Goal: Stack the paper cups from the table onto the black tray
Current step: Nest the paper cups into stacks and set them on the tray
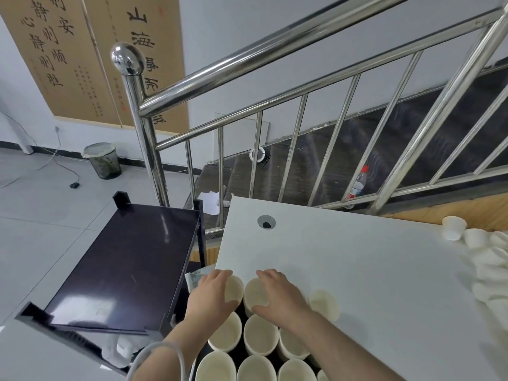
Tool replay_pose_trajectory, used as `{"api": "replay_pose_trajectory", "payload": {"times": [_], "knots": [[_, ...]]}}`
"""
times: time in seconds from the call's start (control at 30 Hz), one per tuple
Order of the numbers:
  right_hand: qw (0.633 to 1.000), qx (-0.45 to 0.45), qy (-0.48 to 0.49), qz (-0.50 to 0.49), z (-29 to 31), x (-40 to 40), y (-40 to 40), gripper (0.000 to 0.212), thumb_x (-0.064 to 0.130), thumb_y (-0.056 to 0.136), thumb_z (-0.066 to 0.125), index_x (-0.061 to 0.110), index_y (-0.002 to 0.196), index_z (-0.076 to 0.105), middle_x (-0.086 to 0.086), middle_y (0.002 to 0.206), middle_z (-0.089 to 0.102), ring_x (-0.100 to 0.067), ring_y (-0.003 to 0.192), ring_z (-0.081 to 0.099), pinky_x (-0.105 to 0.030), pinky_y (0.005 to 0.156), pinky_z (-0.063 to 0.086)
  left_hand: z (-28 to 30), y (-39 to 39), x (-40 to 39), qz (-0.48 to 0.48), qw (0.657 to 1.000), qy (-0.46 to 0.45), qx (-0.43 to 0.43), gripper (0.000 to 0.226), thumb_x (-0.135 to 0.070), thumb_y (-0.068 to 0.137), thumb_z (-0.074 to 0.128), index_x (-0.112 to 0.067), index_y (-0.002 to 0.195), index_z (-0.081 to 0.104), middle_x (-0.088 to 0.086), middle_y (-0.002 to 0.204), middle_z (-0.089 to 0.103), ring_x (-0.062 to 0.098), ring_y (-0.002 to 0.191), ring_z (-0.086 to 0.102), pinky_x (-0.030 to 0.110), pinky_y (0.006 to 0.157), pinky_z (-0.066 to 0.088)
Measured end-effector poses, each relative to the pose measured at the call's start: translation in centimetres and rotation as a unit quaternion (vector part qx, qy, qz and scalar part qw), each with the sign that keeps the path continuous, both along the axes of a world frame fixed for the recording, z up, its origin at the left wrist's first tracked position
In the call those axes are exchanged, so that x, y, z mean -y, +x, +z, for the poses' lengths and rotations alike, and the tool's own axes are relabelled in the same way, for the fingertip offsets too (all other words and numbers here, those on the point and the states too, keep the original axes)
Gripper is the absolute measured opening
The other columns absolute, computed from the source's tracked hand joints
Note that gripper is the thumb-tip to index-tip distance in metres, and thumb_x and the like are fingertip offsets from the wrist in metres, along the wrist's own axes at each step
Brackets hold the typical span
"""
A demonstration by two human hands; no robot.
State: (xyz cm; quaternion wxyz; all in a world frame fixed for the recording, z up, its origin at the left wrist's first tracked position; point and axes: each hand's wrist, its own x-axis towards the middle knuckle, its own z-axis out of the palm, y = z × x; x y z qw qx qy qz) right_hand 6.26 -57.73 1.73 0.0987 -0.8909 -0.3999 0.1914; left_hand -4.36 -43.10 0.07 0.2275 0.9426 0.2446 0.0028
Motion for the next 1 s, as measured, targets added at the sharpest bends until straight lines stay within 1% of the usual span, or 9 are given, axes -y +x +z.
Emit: {"api": "replay_pose_trajectory", "payload": {"times": [0.17,0.3,0.37,0.53,0.63,0.73,0.87,1.0], "knots": [[1.0,-0.002,0.006,-0.004,-0.6,-0.1,-0.1,0.077,0.035,0.087,0.063,0.016,0.15,0.024,0.0,0.15,0.031,-0.021,0.137,0.031,-0.034,0.104,0.039,-0.3,0.0,0.1,-0.007,1.0,0.001,0.002,0.059,-0.038,0.087,0.061,-0.03,0.14,0.037,-0.016,0.143,0.036,0.011,0.13,0.037,0.028,0.087,0.048],[1.0,-0.006,0.015,0.004,-0.3,0.0,-0.2,0.075,0.033,0.087,0.063,0.016,0.15,0.024,0.001,0.15,0.031,-0.021,0.137,0.03,-0.035,0.103,0.04,0.0,0.1,0.4,-0.009,1.0,0.013,0.0,0.06,-0.039,0.088,0.059,-0.03,0.141,0.035,-0.014,0.146,0.033,0.013,0.133,0.035,0.028,0.094,0.045],[1.0,0.001,0.026,0.006,0.2,0.2,-0.1,0.075,0.033,0.087,0.062,0.018,0.15,0.025,0.003,0.15,0.029,-0.019,0.138,0.028,-0.034,0.102,0.04,0.6,0.3,0.6,-0.005,1.0,0.014,0.013,0.059,-0.039,0.088,0.059,-0.029,0.142,0.036,-0.012,0.146,0.034,0.014,0.134,0.034,0.029,0.097,0.043],[0.998,0.013,0.058,0.002,1.7,1.8,-0.1,0.072,0.034,0.088,0.062,0.02,0.149,0.027,0.005,0.15,0.028,-0.015,0.139,0.026,-0.033,0.103,0.041,2.3,0.8,2.6,-0.005,0.998,0.021,0.05,0.055,-0.039,0.089,0.06,-0.029,0.14,0.04,-0.013,0.143,0.037,0.012,0.133,0.035,0.026,0.097,0.041],[0.997,0.023,0.073,-0.006,2.7,3.5,0.0,0.071,0.035,0.089,0.063,0.021,0.149,0.029,0.006,0.15,0.029,-0.014,0.139,0.026,-0.033,0.103,0.041,3.5,1.4,4.4,-0.011,0.997,0.019,0.075,0.054,-0.038,0.089,0.06,-0.028,0.139,0.041,-0.013,0.142,0.04,0.011,0.131,0.038,0.026,0.096,0.042],[0.996,0.034,0.085,-0.012,3.8,6.8,0.3,0.069,0.034,0.09,0.061,0.022,0.149,0.029,0.007,0.149,0.029,-0.013,0.138,0.027,-0.032,0.103,0.041,4.6,2.3,7.3,-0.024,0.996,0.022,0.086,0.054,-0.037,0.088,0.06,-0.029,0.138,0.042,-0.014,0.14,0.041,0.011,0.128,0.041,0.025,0.093,0.043],[0.994,0.043,0.091,-0.028,4.9,11.5,0.9,0.069,0.033,0.09,0.061,0.022,0.15,0.029,0.006,0.15,0.029,-0.015,0.139,0.027,-0.034,0.103,0.041,5.2,3.4,11.0,-0.041,0.995,0.004,0.091,0.052,-0.034,0.088,0.061,-0.028,0.137,0.045,-0.011,0.139,0.042,0.013,0.126,0.042,0.027,0.095,0.043],[0.993,0.049,0.092,-0.061,5.4,19.0,1.6,0.068,0.031,0.091,0.059,0.021,0.15,0.028,0.005,0.15,0.029,-0.015,0.138,0.028,-0.034,0.104,0.041,5.8,5.0,17.2,-0.065,0.994,-0.005,0.088,0.051,-0.032,0.087,0.061,-0.027,0.136,0.046,-0.01,0.138,0.043,0.015,0.126,0.043,0.029,0.096,0.042]]}}
